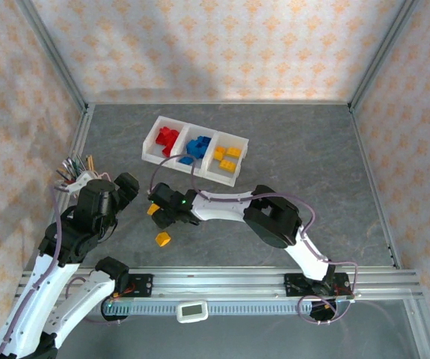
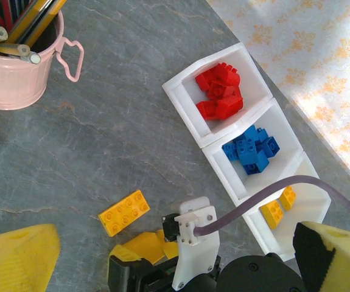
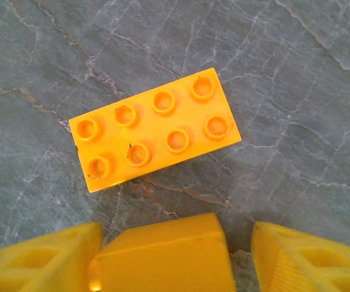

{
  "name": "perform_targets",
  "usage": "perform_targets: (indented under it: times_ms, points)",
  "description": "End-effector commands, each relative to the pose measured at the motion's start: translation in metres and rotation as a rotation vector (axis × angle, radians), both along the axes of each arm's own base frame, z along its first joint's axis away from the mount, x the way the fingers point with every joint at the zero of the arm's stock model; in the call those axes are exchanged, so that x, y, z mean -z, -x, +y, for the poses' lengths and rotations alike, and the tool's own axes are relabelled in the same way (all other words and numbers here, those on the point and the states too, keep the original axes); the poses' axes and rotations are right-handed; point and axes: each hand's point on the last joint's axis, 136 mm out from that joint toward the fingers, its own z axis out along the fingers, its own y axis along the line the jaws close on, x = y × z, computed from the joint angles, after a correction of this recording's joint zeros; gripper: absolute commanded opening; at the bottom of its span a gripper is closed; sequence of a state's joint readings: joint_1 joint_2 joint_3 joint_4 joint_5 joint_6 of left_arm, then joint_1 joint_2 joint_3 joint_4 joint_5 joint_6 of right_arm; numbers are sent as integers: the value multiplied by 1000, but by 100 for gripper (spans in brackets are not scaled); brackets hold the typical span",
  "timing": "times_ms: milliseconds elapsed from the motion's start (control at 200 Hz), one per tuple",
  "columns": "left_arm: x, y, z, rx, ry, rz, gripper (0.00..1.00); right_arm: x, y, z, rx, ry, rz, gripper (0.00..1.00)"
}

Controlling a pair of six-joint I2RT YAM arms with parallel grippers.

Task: Sort the legos into containers by color
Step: Pick up the lego from the bottom-left of the table, then place the lego in the container.

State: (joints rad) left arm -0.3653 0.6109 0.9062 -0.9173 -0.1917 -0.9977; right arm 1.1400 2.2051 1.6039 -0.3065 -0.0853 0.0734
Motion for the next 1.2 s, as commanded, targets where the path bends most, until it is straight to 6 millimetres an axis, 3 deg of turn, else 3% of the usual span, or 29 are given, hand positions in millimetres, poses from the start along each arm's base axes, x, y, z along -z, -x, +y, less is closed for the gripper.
perform_targets:
  times_ms: [0, 160, 330, 410, 526, 656, 761, 866, 1006, 1096, 1196]
  points:
    - [7, 1, 6, -23, -26, 24, 99, -9, -6, 0, 3, 8, -31, 56]
    - [2, -4, 3, -10, -26, 10, 100, -31, -12, -10, 37, -21, -30, 42]
    - [-4, -17, -6, 27, -33, -5, 100, -78, -37, -41, 138, -103, -36, 40]
    - [-6, -27, -13, 54, -31, -15, 99, -99, -61, -69, 226, -132, -57, 40]
    - [-8, -45, -28, 110, -17, -33, 100, -112, -105, -121, 381, -116, -109, 40]
    - [-3, -67, -43, 154, -9, -43, 100, -112, -154, -181, 549, -86, -135, 40]
    - [2, -82, -52, 178, 0, -45, 99, -106, -186, -210, 625, -70, -159, 40]
    - [7, -92, -57, 187, -5, -36, 100, -98, -211, -218, 646, -50, -174, 41]
    - [7, -98, -57, 182, -14, -39, 99, -97, -240, -215, 659, -33, -194, 59]
    - [3, -99, -59, 187, -8, -48, 99, -108, -245, -209, 650, -48, -195, 64]
    - [-1, -94, -55, 180, -14, -49, 100, -123, -235, -205, 636, -78, -197, 69]
